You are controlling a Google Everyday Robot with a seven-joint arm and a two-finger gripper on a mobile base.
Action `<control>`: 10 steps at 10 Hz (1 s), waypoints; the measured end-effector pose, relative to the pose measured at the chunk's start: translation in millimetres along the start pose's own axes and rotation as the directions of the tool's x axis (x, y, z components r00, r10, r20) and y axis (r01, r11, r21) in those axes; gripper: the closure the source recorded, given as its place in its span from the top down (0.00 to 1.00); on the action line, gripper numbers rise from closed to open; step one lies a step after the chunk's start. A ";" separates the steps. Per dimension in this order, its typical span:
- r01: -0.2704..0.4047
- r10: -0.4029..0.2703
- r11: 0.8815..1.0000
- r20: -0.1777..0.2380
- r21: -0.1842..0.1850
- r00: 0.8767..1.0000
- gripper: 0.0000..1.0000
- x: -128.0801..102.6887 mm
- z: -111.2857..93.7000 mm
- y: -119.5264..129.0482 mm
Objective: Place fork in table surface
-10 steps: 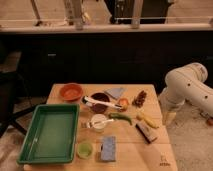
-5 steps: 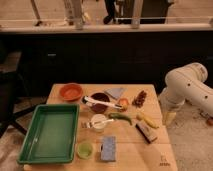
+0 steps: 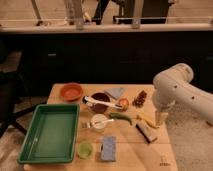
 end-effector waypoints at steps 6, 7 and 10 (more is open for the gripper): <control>0.111 -0.111 0.994 0.047 -0.003 0.993 0.80 -52.0 9.9 3.2; 0.125 -0.125 0.992 0.054 -0.008 0.991 0.80 -59.0 13.2 -0.5; 0.147 -0.144 0.989 0.083 -0.026 0.986 0.80 -70.8 23.2 -12.8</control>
